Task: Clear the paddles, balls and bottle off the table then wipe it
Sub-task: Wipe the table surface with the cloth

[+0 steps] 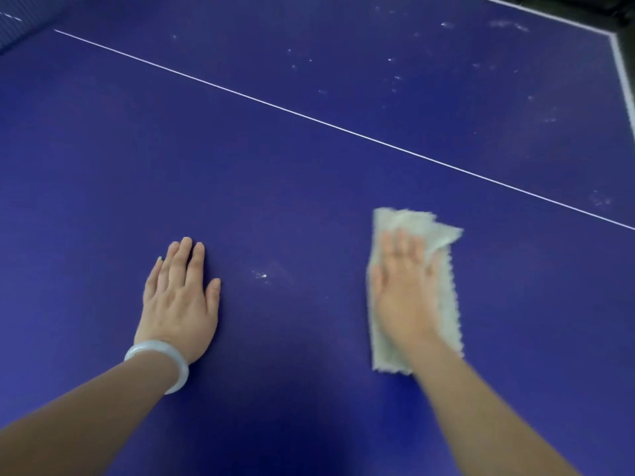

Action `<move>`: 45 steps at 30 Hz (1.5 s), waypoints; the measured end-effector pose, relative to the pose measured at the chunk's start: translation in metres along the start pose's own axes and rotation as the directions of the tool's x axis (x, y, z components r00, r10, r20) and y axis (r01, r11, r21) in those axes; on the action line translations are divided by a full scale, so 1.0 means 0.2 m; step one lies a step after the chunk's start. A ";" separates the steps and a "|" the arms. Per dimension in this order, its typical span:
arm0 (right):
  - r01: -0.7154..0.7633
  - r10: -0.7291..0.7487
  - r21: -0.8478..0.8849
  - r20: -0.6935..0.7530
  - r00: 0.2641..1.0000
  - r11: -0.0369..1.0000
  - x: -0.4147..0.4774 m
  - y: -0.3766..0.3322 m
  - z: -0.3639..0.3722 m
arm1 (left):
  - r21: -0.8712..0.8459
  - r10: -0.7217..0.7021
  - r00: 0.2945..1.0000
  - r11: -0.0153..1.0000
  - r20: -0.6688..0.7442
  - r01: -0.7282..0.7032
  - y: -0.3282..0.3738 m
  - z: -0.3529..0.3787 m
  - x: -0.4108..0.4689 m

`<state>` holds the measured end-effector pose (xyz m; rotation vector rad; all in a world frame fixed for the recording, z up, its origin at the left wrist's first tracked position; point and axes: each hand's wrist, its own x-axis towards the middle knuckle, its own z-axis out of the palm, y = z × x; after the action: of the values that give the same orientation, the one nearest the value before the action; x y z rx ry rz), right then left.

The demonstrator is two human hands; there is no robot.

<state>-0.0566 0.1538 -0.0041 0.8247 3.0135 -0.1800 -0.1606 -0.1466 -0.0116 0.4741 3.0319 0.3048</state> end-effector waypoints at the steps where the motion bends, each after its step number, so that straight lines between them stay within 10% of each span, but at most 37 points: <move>1: 0.141 -0.141 -0.034 0.009 0.990 0.989 -0.12 -0.06 0.02 | -0.007 -0.002 1.000 1.000 0.004 0.002 0.00 0.00 0.00; 4: 0.271 -0.269 -0.031 0.055 0.961 0.962 -0.26 0.01 0.04 | -0.017 -0.003 1.000 1.000 0.009 0.003 0.00 0.00 0.00; 13: -0.465 0.462 0.063 0.048 0.885 0.883 0.26 0.41 -0.08 | -0.009 -0.011 1.000 1.000 -0.011 0.011 0.01 0.00 0.00; 17: -0.102 0.101 0.064 0.026 0.995 0.993 0.14 -0.17 0.01 | 0.006 -0.014 1.000 1.000 -0.015 0.014 0.01 -0.01 0.00; 21: 0.362 -0.361 0.001 0.069 0.930 0.932 -0.22 -0.50 0.10 | 0.010 -0.003 1.000 1.000 -0.008 0.003 0.01 -0.01 0.00; 30: -0.126 0.126 -0.008 0.031 0.991 0.992 -0.49 -0.17 0.05 | 0.026 0.006 1.000 1.000 -0.010 -0.006 -0.01 0.01 0.01; 41: 0.508 -0.501 -0.050 0.107 0.859 0.860 -0.26 -0.67 0.13 | 0.029 0.029 0.999 0.999 0.032 -0.030 -0.02 0.00 0.00; 45: 0.149 -0.148 -0.009 0.031 0.988 0.989 -0.37 -0.46 0.11 | 0.017 0.042 0.999 0.999 0.034 -0.042 -0.02 -0.01 0.00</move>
<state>-0.0400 0.0361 -0.0141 0.5905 3.0443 -0.1748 -0.1627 -0.1513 -0.0110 0.5390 2.9972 0.2700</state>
